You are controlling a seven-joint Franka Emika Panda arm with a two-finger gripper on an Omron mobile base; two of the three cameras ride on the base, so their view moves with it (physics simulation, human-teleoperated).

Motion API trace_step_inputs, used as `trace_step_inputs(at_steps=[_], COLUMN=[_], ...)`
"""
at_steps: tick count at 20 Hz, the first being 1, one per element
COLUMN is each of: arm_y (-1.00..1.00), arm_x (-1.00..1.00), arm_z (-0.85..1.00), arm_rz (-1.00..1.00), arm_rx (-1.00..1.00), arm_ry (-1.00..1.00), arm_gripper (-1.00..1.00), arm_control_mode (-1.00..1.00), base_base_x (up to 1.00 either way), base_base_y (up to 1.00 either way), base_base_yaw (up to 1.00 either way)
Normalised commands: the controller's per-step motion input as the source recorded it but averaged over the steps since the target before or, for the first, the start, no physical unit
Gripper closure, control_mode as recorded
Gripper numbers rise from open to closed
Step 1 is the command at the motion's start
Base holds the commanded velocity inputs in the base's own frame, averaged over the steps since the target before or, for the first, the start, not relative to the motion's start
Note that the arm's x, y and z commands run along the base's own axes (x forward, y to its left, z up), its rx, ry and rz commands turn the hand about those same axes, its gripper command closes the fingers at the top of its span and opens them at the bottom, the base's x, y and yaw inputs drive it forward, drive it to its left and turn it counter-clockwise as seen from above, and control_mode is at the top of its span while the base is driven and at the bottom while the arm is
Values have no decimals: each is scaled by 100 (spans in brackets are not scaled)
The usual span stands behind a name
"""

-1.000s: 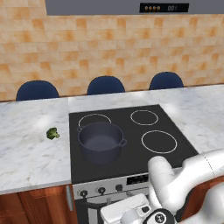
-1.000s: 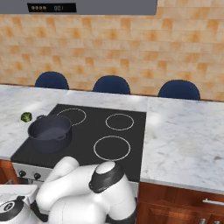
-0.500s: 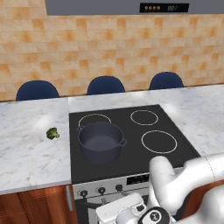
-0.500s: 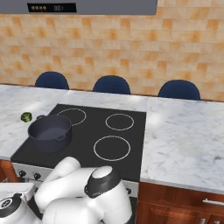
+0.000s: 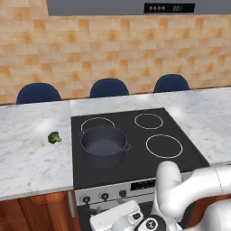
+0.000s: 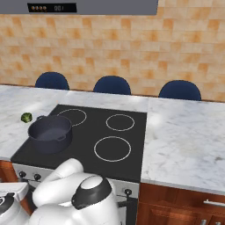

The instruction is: Turn on the burner for the pot on the stove. Wait thirty seconds for the pot to heat up. Then add the broccoli to the pot.

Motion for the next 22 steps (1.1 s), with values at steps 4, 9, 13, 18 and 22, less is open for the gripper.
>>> trace_step_inputs(at_steps=[4, 9, 13, 18, 22], arm_y=[12, 10, 0, 0, 0], arm_x=[0, 1, 8, 16, 21], arm_z=[0, 0, 0, 0, 0], arm_rz=[0, 0, 0, 0, -1], arm_rx=[0, 0, 0, 0, 0], arm_ry=[-1, -3, 0, 0, 0], arm_gripper=[-100, -100, -100, -100, -100], arm_control_mode=[-100, -100, -100, -100, -100], base_base_x=[0, 0, 0, 0, 0], base_base_y=[0, 0, 0, 0, 0], base_base_yaw=[0, 0, 0, 0, 0])
